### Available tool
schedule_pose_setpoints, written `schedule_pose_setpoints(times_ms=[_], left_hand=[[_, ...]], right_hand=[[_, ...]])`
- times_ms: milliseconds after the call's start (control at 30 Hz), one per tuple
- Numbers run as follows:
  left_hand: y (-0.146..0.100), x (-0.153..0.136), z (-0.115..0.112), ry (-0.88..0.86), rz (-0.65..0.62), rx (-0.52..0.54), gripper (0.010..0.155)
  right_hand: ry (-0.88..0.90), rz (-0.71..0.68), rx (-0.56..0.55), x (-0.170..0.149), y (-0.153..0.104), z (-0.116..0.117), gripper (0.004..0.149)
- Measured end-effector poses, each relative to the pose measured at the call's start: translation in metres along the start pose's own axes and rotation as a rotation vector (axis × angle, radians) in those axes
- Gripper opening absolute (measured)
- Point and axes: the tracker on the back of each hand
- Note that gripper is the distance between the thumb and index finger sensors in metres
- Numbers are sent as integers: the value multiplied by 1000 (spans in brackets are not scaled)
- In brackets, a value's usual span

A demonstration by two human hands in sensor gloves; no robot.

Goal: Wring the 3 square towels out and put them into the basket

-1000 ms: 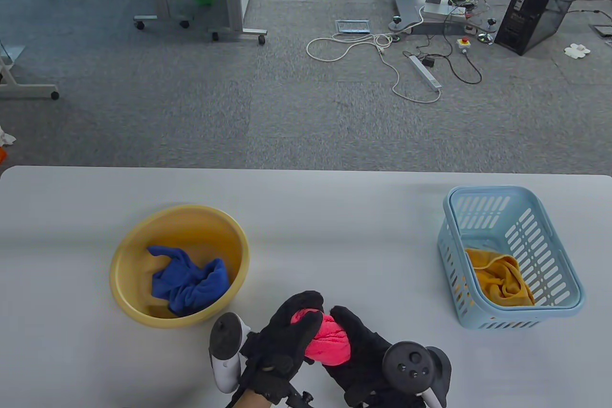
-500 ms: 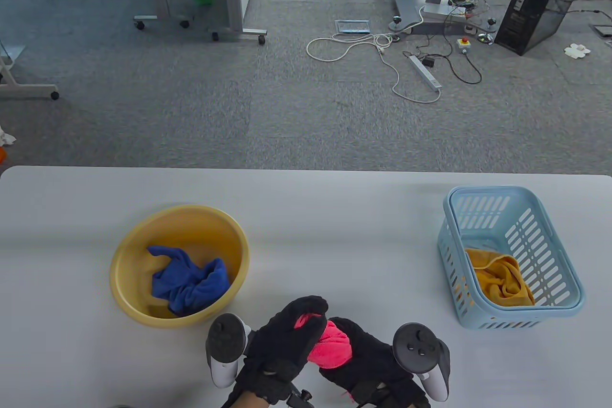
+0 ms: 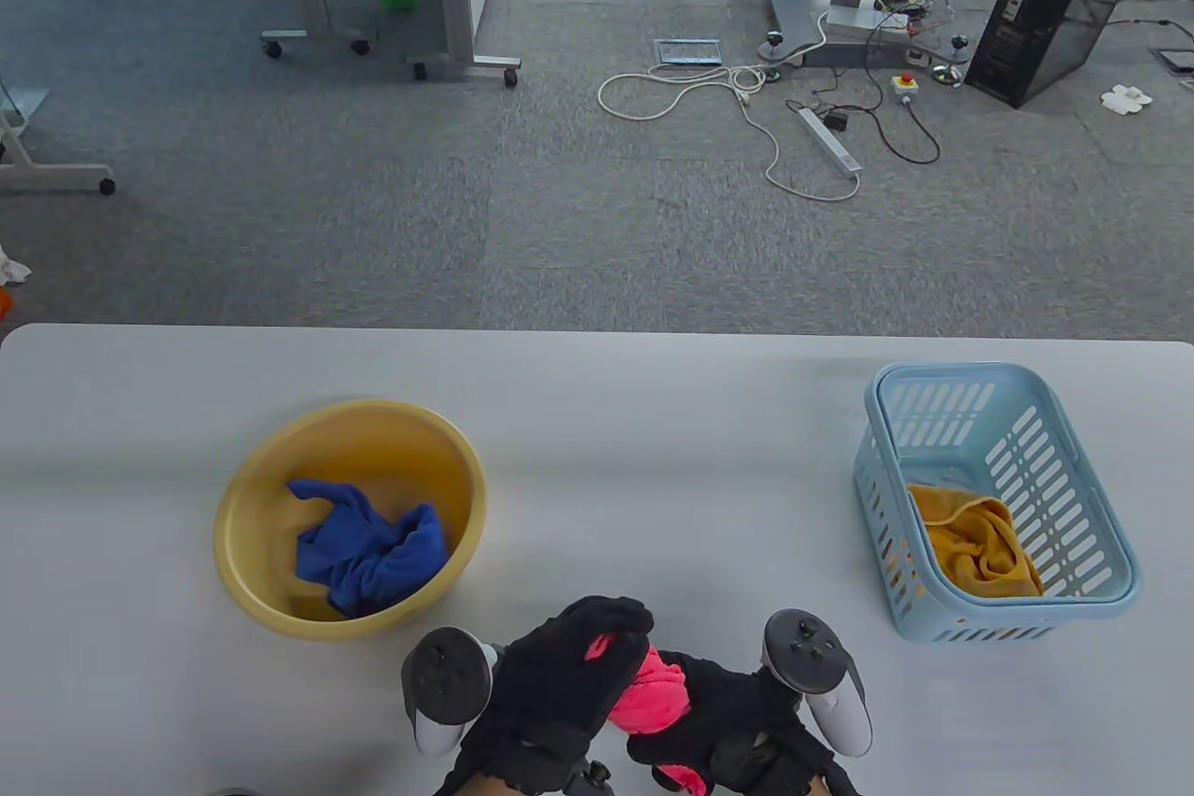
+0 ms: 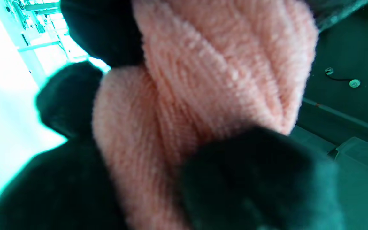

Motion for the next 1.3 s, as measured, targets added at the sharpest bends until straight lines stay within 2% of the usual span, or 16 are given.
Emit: schedule_pose_setpoints(times_ms=[233, 333, 533, 667, 1033, 1300], left_hand=[[3, 11, 1, 40, -76, -5, 44], [3, 13, 0, -18, -96, -17, 43], [3, 19, 1, -26, -141, -7, 42], [2, 28, 1, 32, -204, -5, 41], [1, 24, -3, -55, -185, 2, 40], [1, 27, -5, -73, -199, -9, 39]], right_hand=[[134, -63, 126, -9, 10, 4, 76], [165, -87, 172, -10, 12, 6, 76], [234, -123, 220, -13, 16, 12, 74], [300, -149, 278, -17, 21, 16, 72], [357, -143, 383, -22, 26, 23, 69], [381, -148, 416, -23, 27, 25, 68]])
Point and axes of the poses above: the tracker on the back of each hand, its own x axis roughly to the thumb side, its own y axis roughly from the wrist to the fingertips, z = x × y, and after that the axes turned 11 degrees about x, right-handed
